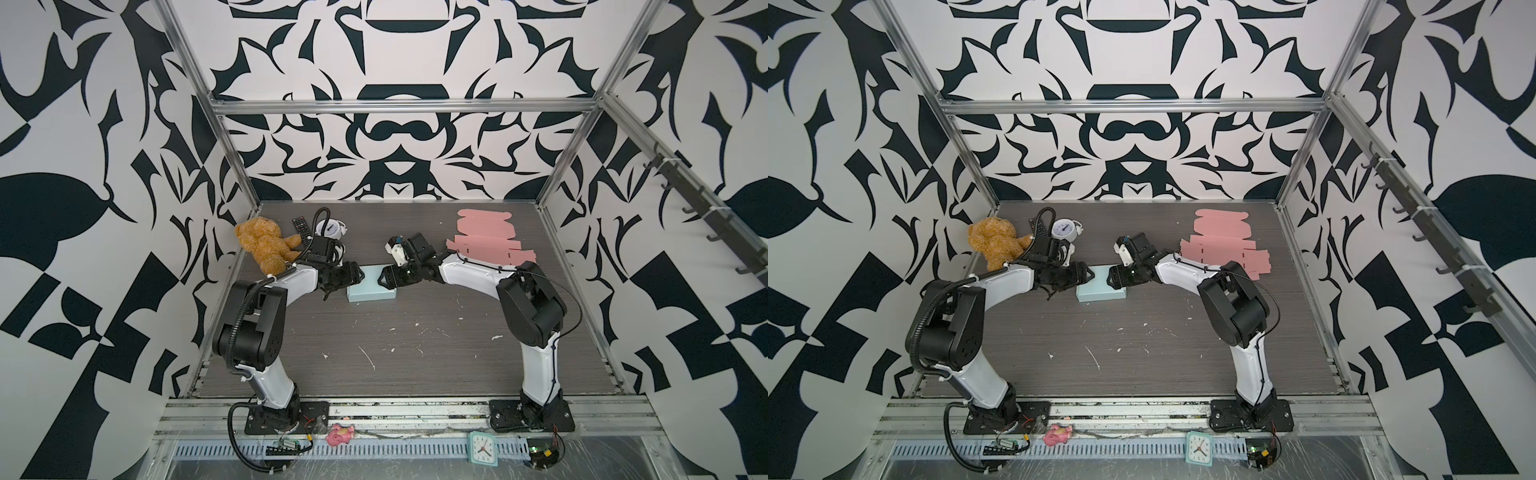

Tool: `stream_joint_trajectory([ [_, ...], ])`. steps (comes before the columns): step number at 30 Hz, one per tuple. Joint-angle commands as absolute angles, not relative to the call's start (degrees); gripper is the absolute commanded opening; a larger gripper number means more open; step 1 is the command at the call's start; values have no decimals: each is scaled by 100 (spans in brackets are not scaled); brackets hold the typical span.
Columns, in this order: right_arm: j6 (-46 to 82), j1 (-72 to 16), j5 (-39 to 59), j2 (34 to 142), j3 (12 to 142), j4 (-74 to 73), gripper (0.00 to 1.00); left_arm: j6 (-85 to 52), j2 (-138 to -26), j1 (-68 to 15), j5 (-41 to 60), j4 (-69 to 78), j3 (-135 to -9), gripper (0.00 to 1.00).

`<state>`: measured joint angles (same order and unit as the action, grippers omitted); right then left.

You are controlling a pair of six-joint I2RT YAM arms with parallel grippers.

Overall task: Fold the paper box
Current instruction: 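Slide the held box farther from the robot with both grippers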

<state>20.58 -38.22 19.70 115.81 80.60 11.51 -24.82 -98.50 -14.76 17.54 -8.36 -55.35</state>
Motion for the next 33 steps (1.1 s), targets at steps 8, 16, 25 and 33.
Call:
stream_joint_trajectory([
  [8, 2039, -3828, 2536, 11882, 8657, 871, 72, -2434, -10277, -1503, 2019, -646, -6061, 68],
  [16, 2102, -3672, 2619, 12154, 8986, 864, 71, -2444, -10687, -1503, 2004, -633, -6493, 67],
  [25, 2206, -3508, 2655, 12478, 9331, 774, 71, -2463, -11050, -1497, 1961, -651, -6861, 67],
  [33, 2249, -3439, 2602, 12454, 9294, 732, 73, -2483, -11109, -1477, 1934, -650, -6935, 70],
])
